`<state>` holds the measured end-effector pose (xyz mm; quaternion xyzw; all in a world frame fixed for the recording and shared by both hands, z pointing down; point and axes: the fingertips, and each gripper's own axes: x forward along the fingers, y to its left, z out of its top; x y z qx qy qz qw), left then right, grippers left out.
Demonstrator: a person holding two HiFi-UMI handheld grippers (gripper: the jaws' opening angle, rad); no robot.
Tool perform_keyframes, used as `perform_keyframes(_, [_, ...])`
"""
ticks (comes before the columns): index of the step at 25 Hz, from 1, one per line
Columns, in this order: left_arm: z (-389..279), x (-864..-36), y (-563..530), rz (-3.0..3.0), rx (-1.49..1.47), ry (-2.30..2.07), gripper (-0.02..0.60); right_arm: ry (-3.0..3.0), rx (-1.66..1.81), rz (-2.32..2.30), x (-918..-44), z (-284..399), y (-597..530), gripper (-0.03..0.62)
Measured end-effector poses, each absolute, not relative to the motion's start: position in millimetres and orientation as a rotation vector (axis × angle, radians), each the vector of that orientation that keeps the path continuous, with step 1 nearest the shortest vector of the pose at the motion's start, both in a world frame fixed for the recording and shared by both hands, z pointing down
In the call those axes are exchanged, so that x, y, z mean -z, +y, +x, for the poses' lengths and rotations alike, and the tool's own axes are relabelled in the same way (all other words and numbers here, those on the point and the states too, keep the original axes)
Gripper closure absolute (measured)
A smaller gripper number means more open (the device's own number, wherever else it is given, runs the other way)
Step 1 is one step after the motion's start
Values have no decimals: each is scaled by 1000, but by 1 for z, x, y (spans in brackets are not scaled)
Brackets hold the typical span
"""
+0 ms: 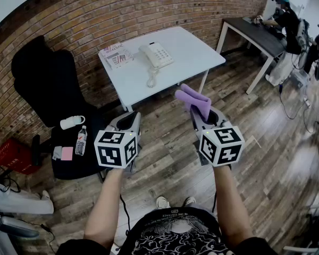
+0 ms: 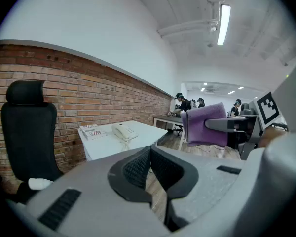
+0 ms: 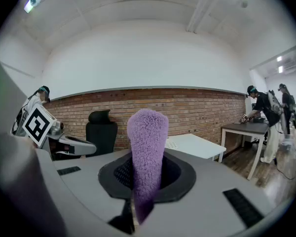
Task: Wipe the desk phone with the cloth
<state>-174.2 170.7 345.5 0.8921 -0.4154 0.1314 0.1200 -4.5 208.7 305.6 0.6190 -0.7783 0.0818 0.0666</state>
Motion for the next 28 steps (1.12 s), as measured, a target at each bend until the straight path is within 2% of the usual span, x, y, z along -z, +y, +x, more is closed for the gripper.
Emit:
perform_keyframes(13, [-167,-351,143,2616,-396,-1205,574,-2350,-273,1868,-316,3,183,549])
perform_keyframes(28, [-92,-363,53,2604,-456,-1208,574,-2370,-332,1850,-336,77,89,549])
